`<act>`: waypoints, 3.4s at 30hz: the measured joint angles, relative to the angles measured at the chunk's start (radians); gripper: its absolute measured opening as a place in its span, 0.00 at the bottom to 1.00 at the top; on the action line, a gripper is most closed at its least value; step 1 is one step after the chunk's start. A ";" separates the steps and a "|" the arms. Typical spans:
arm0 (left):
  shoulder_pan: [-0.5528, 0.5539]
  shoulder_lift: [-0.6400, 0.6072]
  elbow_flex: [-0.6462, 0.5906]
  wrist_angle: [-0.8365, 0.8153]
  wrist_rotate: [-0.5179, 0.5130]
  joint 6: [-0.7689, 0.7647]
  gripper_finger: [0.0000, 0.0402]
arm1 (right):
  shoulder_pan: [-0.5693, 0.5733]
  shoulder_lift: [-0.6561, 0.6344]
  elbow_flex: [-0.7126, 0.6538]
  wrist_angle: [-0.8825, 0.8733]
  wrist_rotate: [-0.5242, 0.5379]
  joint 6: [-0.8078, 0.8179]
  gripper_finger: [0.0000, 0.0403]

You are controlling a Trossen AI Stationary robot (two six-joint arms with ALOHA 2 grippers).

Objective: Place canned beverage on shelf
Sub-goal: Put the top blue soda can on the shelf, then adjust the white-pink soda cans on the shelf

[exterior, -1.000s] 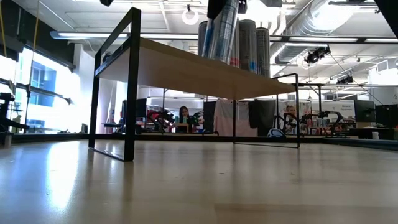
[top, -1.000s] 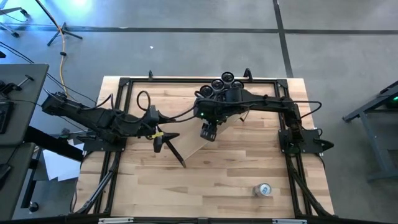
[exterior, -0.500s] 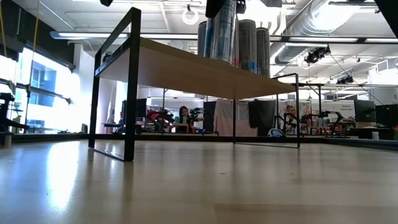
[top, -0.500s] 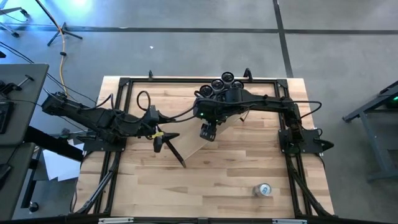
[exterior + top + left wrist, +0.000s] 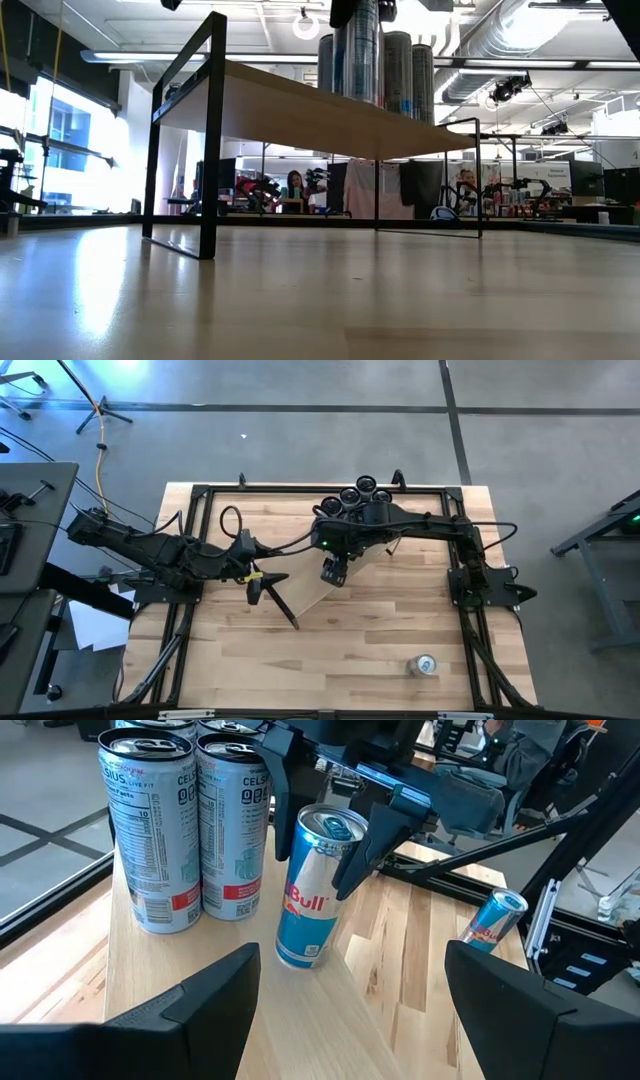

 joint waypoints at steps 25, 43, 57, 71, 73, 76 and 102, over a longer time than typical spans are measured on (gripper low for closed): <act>0.000 0.000 0.000 0.000 -0.001 0.000 0.72 | 0.000 -0.003 0.000 0.042 -0.099 -0.024 0.63; 0.000 0.000 0.000 0.000 -0.001 0.000 0.72 | 0.000 -0.002 0.000 0.090 -0.049 -0.044 0.82; 0.000 0.000 0.000 0.000 -0.013 0.000 0.72 | -0.029 -0.002 0.024 0.134 -0.053 -0.048 0.93; 0.000 0.000 0.001 0.015 -0.033 0.026 0.72 | -0.029 -0.060 0.068 0.175 -0.050 -0.062 0.93; 0.000 -0.006 0.001 0.035 -0.060 0.060 0.72 | -0.031 -0.086 0.067 0.175 -0.042 -0.048 0.93; 0.000 -0.019 0.001 0.090 -0.116 0.122 0.72 | -0.034 -0.127 0.069 0.154 -0.027 -0.042 0.93; 0.685 0.155 0.001 0.282 0.313 0.203 0.07 | 0.134 -0.316 0.026 -0.106 0.325 0.193 0.93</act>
